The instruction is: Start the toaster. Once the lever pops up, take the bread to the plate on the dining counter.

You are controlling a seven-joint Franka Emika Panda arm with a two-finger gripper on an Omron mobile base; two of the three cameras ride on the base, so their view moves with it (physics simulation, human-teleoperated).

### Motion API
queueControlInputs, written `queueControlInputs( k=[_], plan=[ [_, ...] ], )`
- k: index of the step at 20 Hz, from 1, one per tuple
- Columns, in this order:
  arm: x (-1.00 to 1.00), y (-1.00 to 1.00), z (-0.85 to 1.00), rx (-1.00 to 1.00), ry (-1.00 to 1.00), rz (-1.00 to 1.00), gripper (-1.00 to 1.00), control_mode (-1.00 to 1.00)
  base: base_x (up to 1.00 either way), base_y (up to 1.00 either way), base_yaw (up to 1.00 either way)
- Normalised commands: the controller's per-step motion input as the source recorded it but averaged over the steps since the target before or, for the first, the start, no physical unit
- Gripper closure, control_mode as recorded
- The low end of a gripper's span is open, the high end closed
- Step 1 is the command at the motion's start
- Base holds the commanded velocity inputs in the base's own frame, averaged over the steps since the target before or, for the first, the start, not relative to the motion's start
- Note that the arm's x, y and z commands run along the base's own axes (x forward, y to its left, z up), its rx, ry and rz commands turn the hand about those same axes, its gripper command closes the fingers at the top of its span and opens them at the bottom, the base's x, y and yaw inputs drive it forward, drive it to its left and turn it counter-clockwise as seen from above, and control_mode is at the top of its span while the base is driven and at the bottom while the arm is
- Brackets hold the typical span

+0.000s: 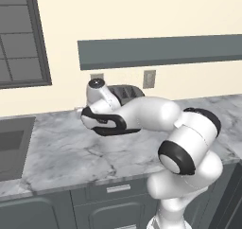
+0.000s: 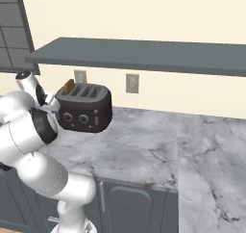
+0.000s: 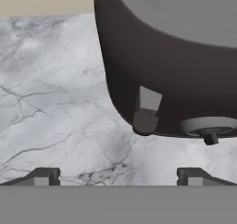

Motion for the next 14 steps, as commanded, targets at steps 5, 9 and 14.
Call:
queueControlInputs(
  k=[5, 9, 14],
  plan=[
    [0.01, 0.06, -0.08, 0.0, 0.0, 0.0, -1.0, -1.0, 0.0, 0.0, 0.0],
    [0.03, 0.0, 0.0, 0.0, 0.0, 0.0, -1.0, -1.0, 0.0, 0.0, 0.0],
    [0.11, 0.0, 0.0, 0.0, 0.0, 0.0, -1.0, -1.0, 0.0, 0.0, 0.0]
  ],
)
